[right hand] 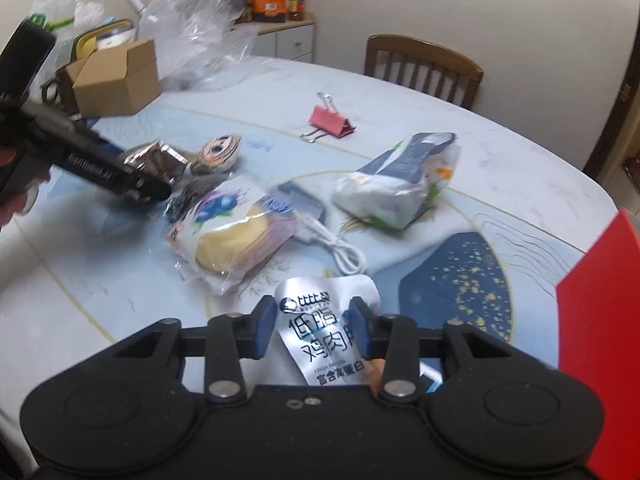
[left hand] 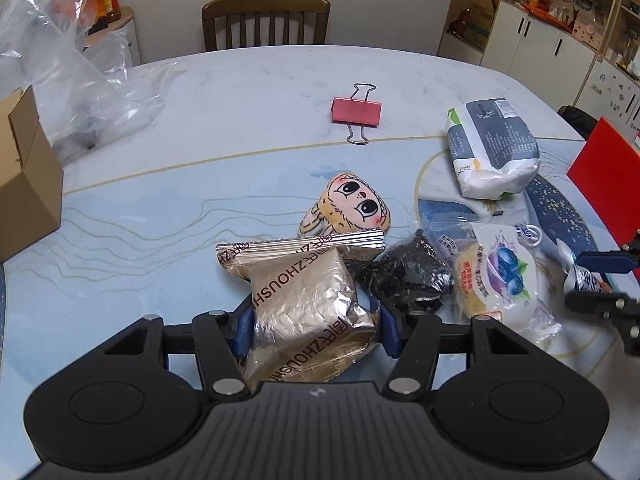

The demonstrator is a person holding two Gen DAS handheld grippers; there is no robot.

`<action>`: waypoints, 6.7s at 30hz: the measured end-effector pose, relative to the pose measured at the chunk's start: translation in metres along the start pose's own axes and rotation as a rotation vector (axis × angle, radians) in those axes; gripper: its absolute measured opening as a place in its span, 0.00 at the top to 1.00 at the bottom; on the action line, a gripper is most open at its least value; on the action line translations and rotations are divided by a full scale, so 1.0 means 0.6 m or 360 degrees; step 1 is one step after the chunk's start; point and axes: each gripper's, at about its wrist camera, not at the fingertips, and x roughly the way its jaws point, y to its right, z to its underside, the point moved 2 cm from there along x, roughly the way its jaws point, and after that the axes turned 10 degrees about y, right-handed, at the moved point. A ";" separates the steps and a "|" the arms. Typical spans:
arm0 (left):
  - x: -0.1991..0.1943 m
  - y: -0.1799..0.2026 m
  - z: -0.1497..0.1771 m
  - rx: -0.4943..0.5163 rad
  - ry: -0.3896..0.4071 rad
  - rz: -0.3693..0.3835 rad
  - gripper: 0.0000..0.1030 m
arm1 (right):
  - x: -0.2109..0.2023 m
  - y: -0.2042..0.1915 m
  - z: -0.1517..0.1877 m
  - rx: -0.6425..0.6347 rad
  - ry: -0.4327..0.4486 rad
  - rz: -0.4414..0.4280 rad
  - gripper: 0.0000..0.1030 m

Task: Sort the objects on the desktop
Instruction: 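Grasp the gold foil packet with the left tool while the right tool grasps the white chicken pouch, then lift and carry the foil packet and white pouch over the red box, then lower into the box and open the right tool while the left tool releases the foil packet, then withdraw both tools from the box toward the remaining table items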

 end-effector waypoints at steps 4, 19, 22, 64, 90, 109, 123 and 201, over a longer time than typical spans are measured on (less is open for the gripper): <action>-0.019 0.001 0.003 -0.0023 0.0012 0.0011 0.44 | -0.015 0.008 -0.001 0.0035 0.0018 0.0035 0.66; -0.102 0.073 -0.008 0.0048 0.0071 0.0123 0.44 | -0.116 0.037 -0.017 0.0247 0.0167 0.0133 0.66; -0.117 0.108 -0.014 0.0098 0.0082 0.0170 0.44 | -0.141 0.040 -0.018 0.0261 0.0176 0.0160 0.66; -0.111 0.594 -0.128 0.0579 0.0180 0.0653 0.44 | -0.364 0.330 0.029 0.0365 0.0294 0.0421 0.66; 0.061 0.790 -0.171 0.0918 -0.0129 0.0617 0.44 | -0.244 0.531 0.045 0.0426 0.0127 0.0403 0.66; 0.152 0.815 -0.137 0.1060 -0.0335 0.0518 0.43 | -0.144 0.568 0.120 0.0658 -0.0280 0.0387 0.66; 0.167 0.806 -0.125 0.1069 -0.0378 0.0484 0.37 | -0.127 0.572 0.118 0.0703 -0.0435 0.0416 0.64; -0.117 0.300 -0.102 0.0264 0.0186 0.0422 0.00 | -0.221 0.170 -0.046 0.0639 0.0117 0.0320 0.25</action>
